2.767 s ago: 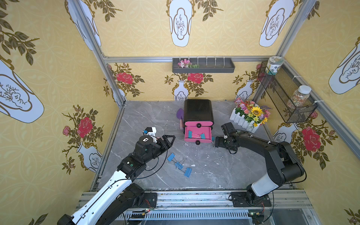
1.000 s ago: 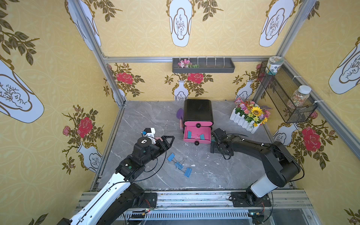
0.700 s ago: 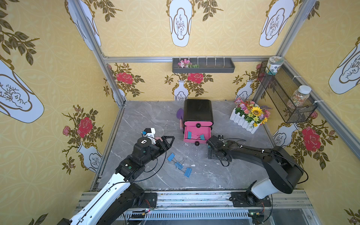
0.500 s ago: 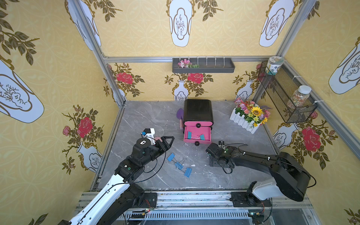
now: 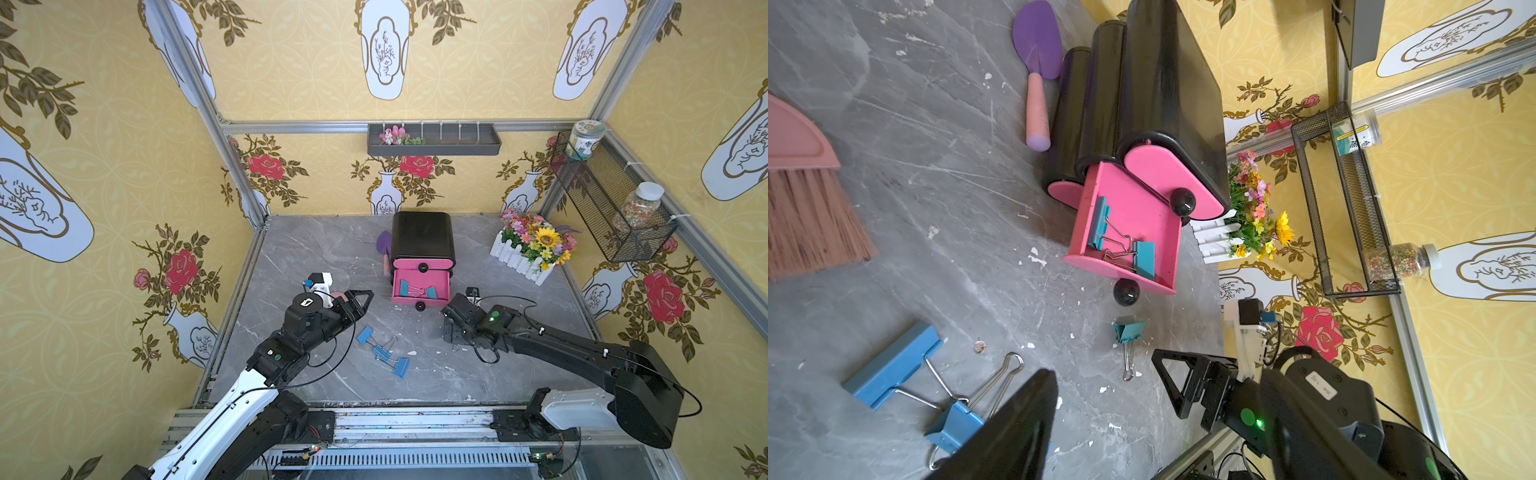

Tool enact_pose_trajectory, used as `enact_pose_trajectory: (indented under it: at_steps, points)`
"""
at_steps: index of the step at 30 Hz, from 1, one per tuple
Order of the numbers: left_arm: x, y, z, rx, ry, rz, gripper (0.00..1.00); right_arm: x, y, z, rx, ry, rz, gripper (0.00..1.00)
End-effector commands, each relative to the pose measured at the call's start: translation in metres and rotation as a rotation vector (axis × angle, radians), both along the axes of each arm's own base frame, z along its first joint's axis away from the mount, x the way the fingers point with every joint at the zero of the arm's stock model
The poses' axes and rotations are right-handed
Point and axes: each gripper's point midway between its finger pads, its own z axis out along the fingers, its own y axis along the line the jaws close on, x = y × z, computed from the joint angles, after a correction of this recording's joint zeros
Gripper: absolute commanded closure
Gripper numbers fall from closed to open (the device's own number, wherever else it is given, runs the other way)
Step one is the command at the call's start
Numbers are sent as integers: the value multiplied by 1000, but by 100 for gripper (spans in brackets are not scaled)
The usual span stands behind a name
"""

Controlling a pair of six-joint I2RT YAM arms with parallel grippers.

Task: Put the binder clips in the drawer according to color
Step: Pick up the binder clip at the center of the board.

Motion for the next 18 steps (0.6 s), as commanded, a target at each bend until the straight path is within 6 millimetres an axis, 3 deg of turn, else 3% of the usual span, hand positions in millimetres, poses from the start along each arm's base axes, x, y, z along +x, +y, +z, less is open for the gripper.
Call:
enact_pose_trajectory:
  at_steps: [1,4,8,18]
  points:
    - [1,2,1,1,-5,10,18,12,26,-4,33,6,89,3]
    - [0,2,-2,4,1,14,18,17,41,-17,59,27,133,3]
    - [0,4,-1,11,2,20,18,21,44,-33,54,58,147,3]
    - [3,3,-3,19,10,23,18,35,23,-45,60,76,124,3]
